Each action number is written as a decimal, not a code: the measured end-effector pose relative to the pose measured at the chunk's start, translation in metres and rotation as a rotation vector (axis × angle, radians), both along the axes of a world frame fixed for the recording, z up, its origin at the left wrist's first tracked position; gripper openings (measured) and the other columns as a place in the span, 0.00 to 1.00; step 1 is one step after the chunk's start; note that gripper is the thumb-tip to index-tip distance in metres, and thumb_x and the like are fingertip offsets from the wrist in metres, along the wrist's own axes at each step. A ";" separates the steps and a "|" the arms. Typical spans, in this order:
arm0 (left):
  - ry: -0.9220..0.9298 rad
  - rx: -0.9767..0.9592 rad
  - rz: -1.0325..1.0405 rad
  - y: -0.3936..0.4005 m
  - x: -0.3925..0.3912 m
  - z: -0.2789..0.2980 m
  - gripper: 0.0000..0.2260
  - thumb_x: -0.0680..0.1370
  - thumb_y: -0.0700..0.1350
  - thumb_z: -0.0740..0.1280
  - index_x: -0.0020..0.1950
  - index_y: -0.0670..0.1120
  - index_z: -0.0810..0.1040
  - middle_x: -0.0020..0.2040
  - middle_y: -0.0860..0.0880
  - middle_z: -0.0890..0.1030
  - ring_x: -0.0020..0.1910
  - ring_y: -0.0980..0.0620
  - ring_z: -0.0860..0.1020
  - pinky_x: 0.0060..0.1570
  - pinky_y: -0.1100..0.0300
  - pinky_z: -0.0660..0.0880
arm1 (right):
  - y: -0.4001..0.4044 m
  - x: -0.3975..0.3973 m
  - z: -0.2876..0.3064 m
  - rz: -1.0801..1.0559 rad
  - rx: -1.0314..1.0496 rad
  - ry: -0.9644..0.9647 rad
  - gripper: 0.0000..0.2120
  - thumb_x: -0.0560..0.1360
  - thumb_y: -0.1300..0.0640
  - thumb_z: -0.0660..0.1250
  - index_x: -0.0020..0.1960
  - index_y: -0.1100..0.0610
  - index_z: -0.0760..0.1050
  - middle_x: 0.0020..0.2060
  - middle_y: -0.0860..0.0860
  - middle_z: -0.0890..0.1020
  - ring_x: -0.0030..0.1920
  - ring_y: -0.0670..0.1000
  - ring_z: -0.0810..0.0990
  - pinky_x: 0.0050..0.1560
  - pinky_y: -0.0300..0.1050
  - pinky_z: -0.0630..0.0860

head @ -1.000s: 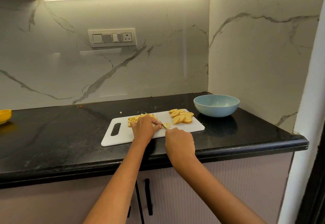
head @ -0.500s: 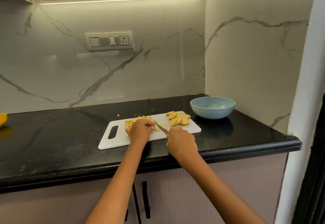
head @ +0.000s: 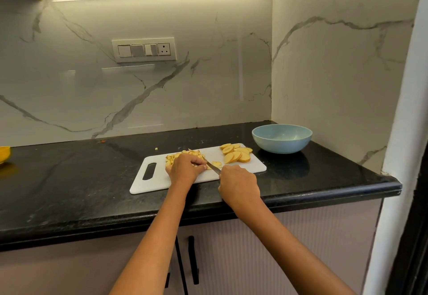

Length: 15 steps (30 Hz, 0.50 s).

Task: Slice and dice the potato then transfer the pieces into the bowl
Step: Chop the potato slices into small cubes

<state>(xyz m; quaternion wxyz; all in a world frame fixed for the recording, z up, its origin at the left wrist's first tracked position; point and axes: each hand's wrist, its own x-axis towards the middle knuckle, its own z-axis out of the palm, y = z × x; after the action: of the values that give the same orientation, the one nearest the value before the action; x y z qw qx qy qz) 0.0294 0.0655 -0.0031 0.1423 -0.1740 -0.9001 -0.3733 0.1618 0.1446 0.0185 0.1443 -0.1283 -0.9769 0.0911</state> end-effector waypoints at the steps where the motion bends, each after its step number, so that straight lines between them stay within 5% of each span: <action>1: -0.012 -0.004 0.000 0.000 -0.001 0.000 0.06 0.73 0.47 0.71 0.49 0.51 0.84 0.54 0.53 0.82 0.57 0.51 0.74 0.60 0.49 0.62 | 0.000 -0.001 0.000 -0.001 0.010 0.000 0.11 0.80 0.59 0.58 0.61 0.59 0.71 0.53 0.55 0.78 0.52 0.52 0.78 0.50 0.44 0.73; 15: 0.025 -0.041 0.021 -0.002 -0.004 -0.001 0.05 0.73 0.48 0.71 0.47 0.51 0.84 0.52 0.53 0.82 0.57 0.50 0.73 0.57 0.51 0.60 | -0.004 -0.008 -0.004 0.019 0.186 0.020 0.13 0.81 0.62 0.56 0.65 0.60 0.69 0.57 0.56 0.76 0.54 0.54 0.77 0.49 0.44 0.72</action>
<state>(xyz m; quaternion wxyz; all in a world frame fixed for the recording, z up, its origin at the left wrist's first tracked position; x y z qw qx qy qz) 0.0257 0.0636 -0.0041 0.1536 -0.1721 -0.9075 -0.3511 0.1535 0.1402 0.0142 0.1644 -0.1043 -0.9809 0.0027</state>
